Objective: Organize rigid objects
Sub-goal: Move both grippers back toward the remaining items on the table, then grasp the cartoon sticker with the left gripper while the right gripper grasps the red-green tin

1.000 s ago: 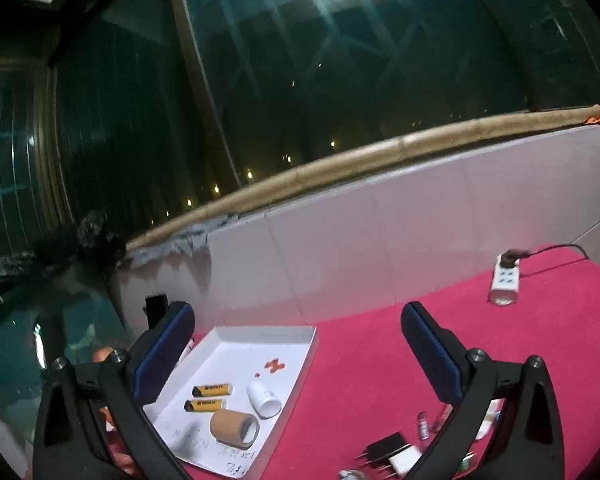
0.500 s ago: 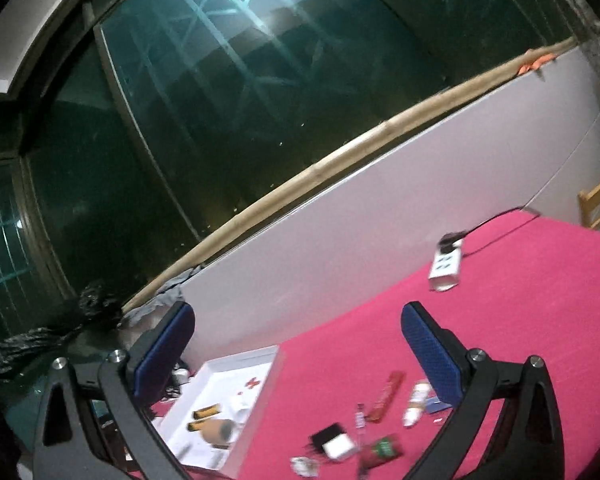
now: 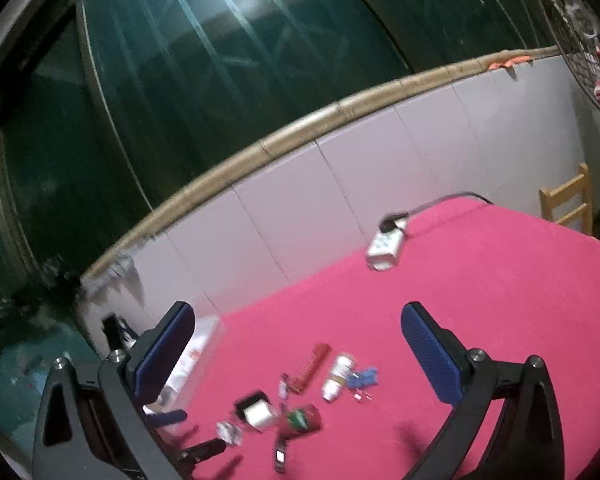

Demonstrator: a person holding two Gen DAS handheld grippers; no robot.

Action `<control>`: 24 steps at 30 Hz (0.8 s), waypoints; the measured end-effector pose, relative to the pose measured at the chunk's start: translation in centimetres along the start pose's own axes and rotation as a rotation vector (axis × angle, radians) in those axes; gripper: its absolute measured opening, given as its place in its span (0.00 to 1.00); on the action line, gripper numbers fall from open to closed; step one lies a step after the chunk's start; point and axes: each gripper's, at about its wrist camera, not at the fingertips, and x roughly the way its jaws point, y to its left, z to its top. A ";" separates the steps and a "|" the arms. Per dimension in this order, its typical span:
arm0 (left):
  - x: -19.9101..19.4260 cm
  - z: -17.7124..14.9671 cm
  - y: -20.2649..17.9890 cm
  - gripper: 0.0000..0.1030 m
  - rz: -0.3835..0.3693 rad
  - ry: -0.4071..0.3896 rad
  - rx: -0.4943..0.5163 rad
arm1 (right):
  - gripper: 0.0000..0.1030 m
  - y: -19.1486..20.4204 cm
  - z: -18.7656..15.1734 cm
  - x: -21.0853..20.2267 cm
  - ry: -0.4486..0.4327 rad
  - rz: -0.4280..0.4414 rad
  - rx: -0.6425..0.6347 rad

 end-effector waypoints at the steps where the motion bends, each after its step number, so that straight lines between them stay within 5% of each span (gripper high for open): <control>1: 0.5 0.0 -0.1 1.00 0.007 0.008 0.006 | 1.00 -0.2 -0.3 0.5 0.037 -0.018 -0.011; 9: 2.5 -0.1 -0.2 0.99 0.039 0.035 0.053 | 1.00 0.2 -3.0 3.5 0.220 -0.044 -0.069; 16: 3.0 -0.1 -0.6 0.83 -0.007 0.044 0.082 | 1.00 1.0 -3.7 4.3 0.275 -0.020 -0.075; 18: 2.9 -0.1 -0.4 0.75 -0.012 0.036 0.077 | 1.00 1.1 -3.8 4.5 0.286 -0.014 -0.075; 21: 2.4 -0.2 -0.2 0.43 -0.007 0.017 0.072 | 1.00 1.6 -4.3 5.4 0.333 0.003 -0.093; 24: 2.2 -0.4 0.1 0.43 -0.002 0.010 0.057 | 1.00 2.5 -5.3 6.7 0.387 -0.017 -0.150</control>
